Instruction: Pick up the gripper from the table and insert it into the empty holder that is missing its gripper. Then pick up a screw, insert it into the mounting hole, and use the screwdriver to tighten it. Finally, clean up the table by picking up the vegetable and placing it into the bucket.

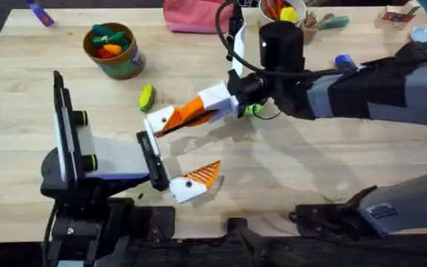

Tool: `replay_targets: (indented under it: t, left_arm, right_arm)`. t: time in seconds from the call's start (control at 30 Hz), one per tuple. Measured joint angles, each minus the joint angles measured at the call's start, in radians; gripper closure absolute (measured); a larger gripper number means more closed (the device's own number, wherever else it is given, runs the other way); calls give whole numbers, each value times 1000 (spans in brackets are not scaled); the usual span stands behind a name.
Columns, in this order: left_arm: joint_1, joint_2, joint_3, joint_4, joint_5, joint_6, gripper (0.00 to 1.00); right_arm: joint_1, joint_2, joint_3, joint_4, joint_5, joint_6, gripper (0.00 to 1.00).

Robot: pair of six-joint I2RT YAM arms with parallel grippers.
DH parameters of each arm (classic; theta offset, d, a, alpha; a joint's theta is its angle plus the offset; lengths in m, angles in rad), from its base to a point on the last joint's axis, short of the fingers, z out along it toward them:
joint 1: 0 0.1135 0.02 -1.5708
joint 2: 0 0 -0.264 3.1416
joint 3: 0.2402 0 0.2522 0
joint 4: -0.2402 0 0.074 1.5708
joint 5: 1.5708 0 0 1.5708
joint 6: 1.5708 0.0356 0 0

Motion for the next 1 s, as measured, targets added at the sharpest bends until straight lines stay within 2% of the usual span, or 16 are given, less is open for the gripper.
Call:
replay_targets:
  t: [0.83, 0.87, 0.9, 1.0]
  left_arm:
    - [3, 0, 0, 1, -15, -6, 15]
    - [3, 0, 0, 1, -15, -6, 15]
    - [3, 0, 0, 2, -17, -5, 15]
    - [-3, 0, 1, -1, 4, -4, 16]
  right_arm:
    - [7, 0, 0, 15, 28, 45, 992]
    - [7, 0, 0, 15, 28, 47, 973]
    - [7, 0, 0, 14, 30, 50, 894]
    - [12, 0, 0, 13, 64, 52, 475]
